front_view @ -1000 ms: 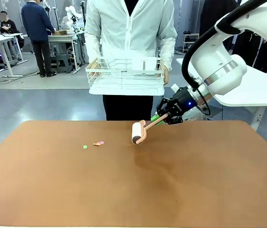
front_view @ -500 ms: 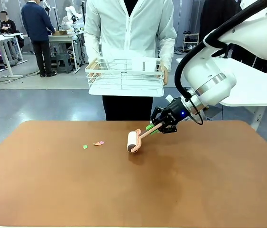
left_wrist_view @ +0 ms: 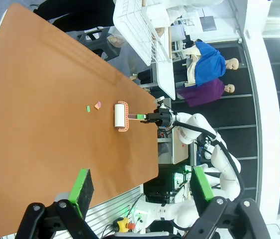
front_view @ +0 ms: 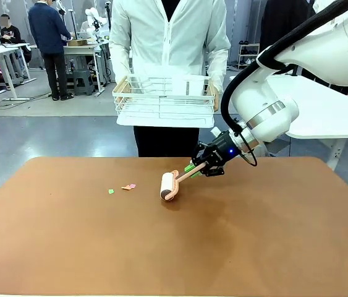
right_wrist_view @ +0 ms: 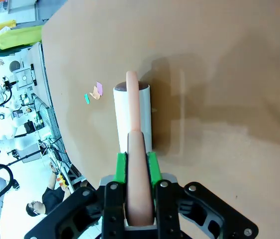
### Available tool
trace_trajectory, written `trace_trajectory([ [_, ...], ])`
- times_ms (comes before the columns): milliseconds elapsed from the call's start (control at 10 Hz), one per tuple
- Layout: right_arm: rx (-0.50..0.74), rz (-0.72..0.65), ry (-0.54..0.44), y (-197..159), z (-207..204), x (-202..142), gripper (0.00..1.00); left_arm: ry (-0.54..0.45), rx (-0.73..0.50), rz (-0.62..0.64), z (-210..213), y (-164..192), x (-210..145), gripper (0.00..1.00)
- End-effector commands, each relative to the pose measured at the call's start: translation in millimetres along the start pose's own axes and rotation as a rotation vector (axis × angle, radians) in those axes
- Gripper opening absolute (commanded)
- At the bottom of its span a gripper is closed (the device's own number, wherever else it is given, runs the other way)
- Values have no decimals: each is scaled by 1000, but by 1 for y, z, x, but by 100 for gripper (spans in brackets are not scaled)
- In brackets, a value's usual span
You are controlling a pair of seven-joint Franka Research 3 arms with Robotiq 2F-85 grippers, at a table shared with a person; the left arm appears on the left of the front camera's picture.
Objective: Clean the table.
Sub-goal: Clean the table with the Lint Roller when the human lifts the Dish drying rack.
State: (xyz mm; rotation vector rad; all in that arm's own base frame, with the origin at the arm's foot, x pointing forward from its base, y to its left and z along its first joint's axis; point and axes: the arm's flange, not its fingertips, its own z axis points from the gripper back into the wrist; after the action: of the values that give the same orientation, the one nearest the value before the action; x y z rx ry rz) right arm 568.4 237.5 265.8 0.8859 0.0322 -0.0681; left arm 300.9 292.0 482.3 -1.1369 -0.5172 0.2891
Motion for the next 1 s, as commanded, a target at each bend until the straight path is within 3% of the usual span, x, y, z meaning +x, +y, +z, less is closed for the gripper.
trace_trajectory([
  [0,-3,6,-38,-4,-12,0,21,-6,-13,-6,3,0,0,100],
  [800,13,-14,-1,-1,-2,0,21,-6,-13,-6,3,0,0,100],
  [900,6,-24,30,-4,-21,7,21,-6,-13,-6,3,0,0,100],
])
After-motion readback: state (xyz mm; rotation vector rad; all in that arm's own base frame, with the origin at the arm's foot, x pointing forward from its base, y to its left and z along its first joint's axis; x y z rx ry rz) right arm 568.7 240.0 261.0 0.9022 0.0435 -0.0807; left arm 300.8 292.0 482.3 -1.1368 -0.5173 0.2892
